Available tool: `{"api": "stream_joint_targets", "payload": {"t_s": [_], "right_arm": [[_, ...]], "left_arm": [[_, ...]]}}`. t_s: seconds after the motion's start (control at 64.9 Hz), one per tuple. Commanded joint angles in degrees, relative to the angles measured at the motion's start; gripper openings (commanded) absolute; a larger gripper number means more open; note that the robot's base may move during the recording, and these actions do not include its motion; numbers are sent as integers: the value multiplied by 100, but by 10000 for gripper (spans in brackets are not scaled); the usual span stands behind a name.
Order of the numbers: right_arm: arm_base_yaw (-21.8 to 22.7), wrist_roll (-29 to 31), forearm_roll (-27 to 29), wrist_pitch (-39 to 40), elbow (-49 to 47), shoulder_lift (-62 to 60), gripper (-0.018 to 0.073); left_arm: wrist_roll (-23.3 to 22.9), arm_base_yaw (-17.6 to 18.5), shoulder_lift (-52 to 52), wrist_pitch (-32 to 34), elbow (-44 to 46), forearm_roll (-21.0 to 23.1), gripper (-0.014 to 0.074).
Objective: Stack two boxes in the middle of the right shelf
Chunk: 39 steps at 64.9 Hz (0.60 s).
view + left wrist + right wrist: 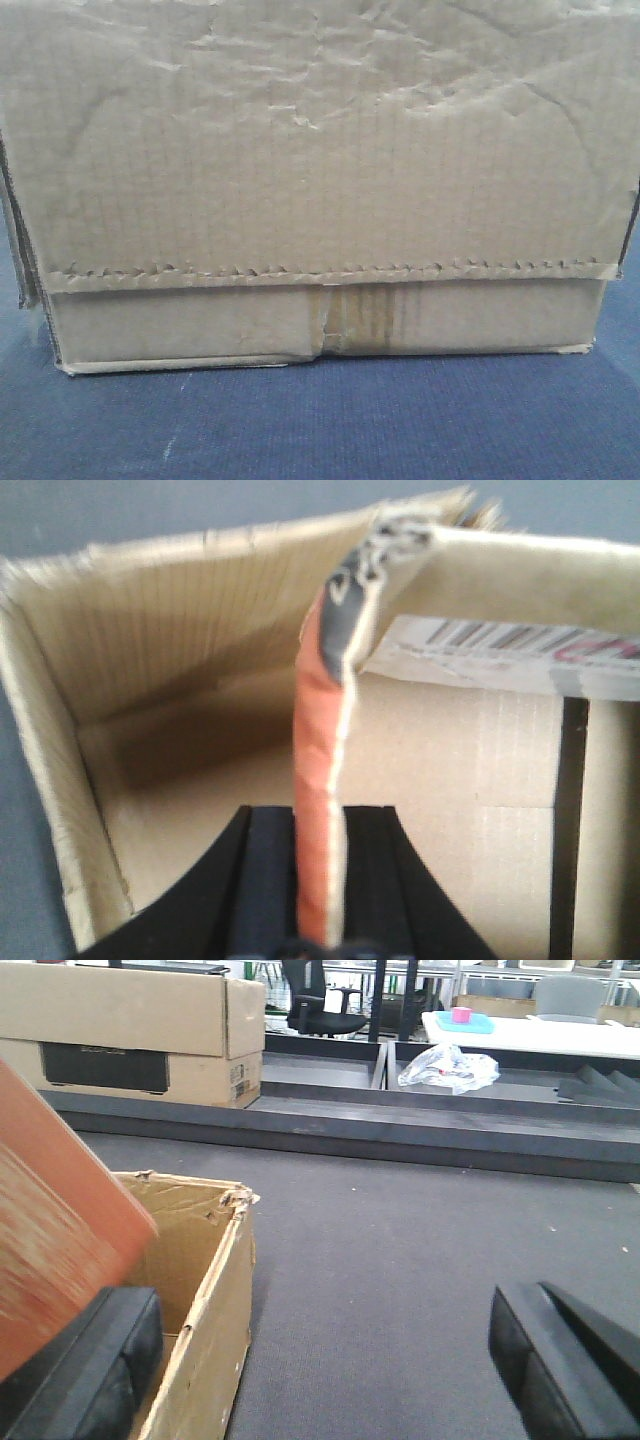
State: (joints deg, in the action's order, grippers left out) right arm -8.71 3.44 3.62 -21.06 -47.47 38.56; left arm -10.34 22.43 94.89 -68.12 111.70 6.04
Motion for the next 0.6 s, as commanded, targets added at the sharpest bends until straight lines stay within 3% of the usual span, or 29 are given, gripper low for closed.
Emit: {"api": "stream_joint_targets", "payload": {"t_s": [0.0,0.37,0.478,0.586], "right_arm": [[-10,28,3,90,-46,18,568],[-121,28,3,90,-46,18,568],[-130,28,3,90,-46,18,568],[-130,28,3,90,-46,18,568]], "left_arm": [[-355,26,173,139,42,-277,-111],[-376,26,299,160,42,-278,-98],[-376,26,299,160,42,-253,36],[-376,26,299,148,42,-216,281]]}}
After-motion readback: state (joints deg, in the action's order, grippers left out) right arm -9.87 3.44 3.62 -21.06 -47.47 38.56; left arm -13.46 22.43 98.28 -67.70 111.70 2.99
